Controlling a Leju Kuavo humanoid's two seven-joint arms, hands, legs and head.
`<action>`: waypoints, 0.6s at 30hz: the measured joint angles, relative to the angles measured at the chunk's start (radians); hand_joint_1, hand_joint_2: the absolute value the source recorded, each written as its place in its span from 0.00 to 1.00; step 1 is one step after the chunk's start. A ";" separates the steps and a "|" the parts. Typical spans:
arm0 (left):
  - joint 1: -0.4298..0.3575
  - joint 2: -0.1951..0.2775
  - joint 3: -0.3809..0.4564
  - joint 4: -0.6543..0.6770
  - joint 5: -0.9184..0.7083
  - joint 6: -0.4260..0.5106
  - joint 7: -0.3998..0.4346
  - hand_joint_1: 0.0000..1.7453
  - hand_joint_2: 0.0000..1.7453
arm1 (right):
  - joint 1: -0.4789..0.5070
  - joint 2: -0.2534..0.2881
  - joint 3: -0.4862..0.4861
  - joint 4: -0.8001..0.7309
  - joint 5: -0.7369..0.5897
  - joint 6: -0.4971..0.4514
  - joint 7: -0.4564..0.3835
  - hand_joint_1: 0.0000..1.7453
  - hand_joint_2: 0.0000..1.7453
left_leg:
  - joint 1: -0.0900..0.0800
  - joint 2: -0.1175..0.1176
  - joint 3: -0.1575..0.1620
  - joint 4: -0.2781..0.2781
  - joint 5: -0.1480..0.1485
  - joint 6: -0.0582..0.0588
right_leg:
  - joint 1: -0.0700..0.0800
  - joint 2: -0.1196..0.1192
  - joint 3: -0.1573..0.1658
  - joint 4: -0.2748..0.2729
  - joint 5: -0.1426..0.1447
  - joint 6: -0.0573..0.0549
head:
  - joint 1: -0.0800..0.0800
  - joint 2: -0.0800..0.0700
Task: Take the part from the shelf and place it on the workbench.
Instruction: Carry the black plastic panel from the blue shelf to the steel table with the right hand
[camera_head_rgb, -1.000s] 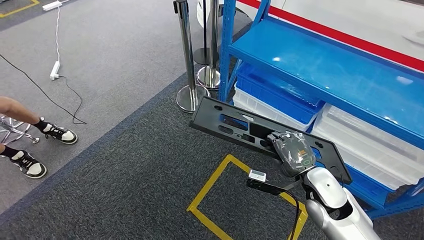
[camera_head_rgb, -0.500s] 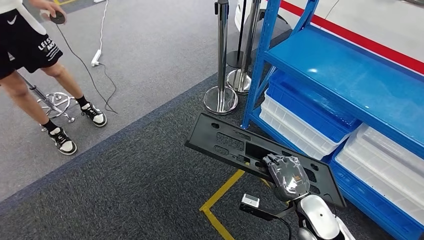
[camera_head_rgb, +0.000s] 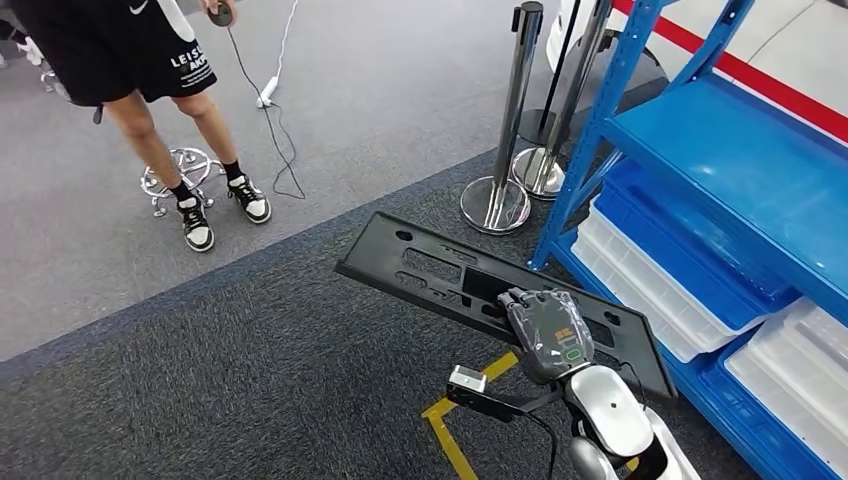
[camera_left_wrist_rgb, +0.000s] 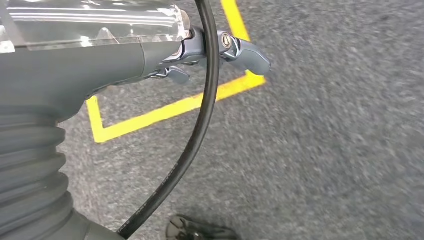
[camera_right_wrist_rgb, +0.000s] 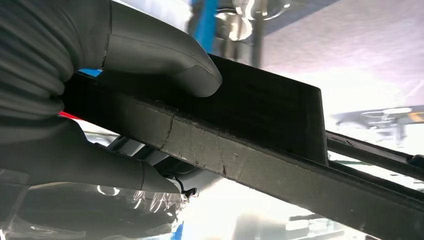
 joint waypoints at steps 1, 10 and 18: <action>0.003 0.002 -0.005 0.000 0.000 0.000 0.004 0.00 1.00 | -0.010 0.003 0.007 0.000 0.003 0.009 0.004 0.98 1.00 | 0.002 -0.011 0.002 -0.006 0.004 0.007 | -0.001 0.002 0.003 0.000 -0.003 0.006 | 0.000 0.000; 0.008 -0.002 -0.072 0.000 -0.028 -0.010 0.031 0.00 1.00 | 0.042 -0.034 -0.015 -0.069 -0.029 0.000 0.040 0.98 1.00 | 0.008 -0.128 0.015 -0.017 0.013 0.028 | -0.009 0.127 -0.100 0.185 -0.047 0.015 | 0.000 0.000; 0.033 -0.030 -0.128 -0.001 -0.072 0.005 0.006 0.00 1.00 | 0.250 -0.119 -0.168 -0.248 -0.097 -0.083 0.006 0.98 1.00 | 0.012 -0.157 -0.015 0.032 -0.020 -0.010 | -0.011 0.141 -0.016 0.000 0.011 -0.009 | 0.000 0.000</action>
